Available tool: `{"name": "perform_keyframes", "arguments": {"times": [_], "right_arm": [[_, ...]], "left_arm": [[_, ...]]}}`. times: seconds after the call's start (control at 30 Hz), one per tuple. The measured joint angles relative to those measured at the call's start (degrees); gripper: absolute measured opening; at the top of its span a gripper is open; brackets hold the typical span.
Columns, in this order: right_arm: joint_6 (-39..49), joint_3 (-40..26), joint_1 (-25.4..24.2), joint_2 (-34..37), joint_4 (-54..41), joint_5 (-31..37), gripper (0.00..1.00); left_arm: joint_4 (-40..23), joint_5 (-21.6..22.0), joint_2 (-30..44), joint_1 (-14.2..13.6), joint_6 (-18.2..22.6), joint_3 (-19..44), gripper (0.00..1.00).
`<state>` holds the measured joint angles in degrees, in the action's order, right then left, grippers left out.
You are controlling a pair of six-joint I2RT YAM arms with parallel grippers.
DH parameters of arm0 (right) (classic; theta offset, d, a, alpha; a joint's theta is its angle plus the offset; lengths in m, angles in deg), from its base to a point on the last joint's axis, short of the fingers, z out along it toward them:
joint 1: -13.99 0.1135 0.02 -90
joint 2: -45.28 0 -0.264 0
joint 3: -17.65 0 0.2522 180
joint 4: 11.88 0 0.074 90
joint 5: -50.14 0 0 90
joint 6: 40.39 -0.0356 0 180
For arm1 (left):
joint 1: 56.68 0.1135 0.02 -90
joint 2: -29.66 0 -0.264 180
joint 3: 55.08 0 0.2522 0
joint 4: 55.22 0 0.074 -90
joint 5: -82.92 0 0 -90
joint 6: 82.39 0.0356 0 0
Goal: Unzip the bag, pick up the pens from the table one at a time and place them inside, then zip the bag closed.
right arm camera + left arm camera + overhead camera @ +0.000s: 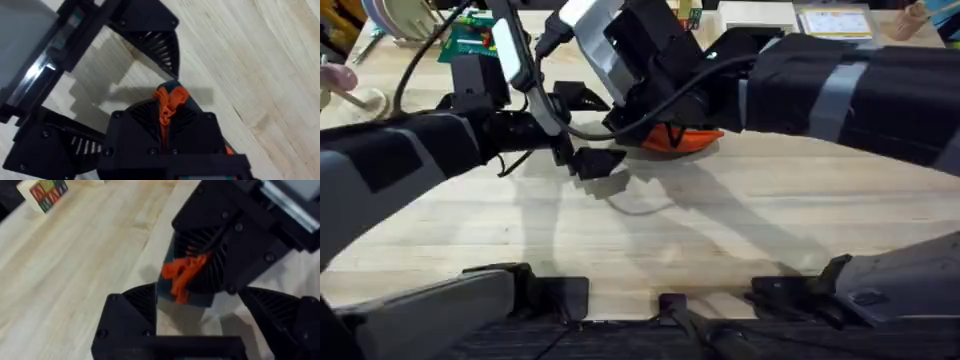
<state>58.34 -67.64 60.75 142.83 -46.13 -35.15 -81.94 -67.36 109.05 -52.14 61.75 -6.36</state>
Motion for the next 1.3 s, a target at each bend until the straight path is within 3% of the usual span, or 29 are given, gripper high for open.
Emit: {"name": "perform_keyframes", "arguments": {"times": [0.2,0.5,0.67,1.0,1.07,1.1,1.23,1.3], "right_arm": [[0.0,0.0,0.0,0.0,0.0,0.0,0.036],[0.0,0.0,0.0,0.0,0.0,0.0,0.034],[0.0,0.0,0.0,0.0,0.0,0.0,0.033],[0.0,0.0,0.0,0.0,-0.1,0.0,0.033],[0.0,0.0,0.0,0.0,-0.1,0.0,0.033],[0.0,0.0,0.0,0.0,-0.1,0.0,0.033],[-0.5,0.0,0.2,-0.1,-0.7,-0.3,0.032],[-0.9,0.0,0.2,-0.5,-0.9,-0.4,0.031]], "left_arm": [[4.6,0.0,0.2,-1.4,-2.7,0.0,0.994],[5.2,1.1,0.6,-1.8,-5.2,0.0,0.979],[6.2,1.1,3.5,-1.8,-5.6,0.0,0.857],[9.3,-2.1,5.7,-1.8,-6.0,0.0,0.834],[9.3,-2.7,5.7,-1.8,-6.2,0.0,0.744],[9.3,-3.0,5.7,-1.8,-6.2,0.0,0.654],[9.5,-2.9,5.8,-2.0,-5.9,0.0,0.093],[9.8,-3.1,5.8,-2.0,-6.1,0.0,0.06]]}}
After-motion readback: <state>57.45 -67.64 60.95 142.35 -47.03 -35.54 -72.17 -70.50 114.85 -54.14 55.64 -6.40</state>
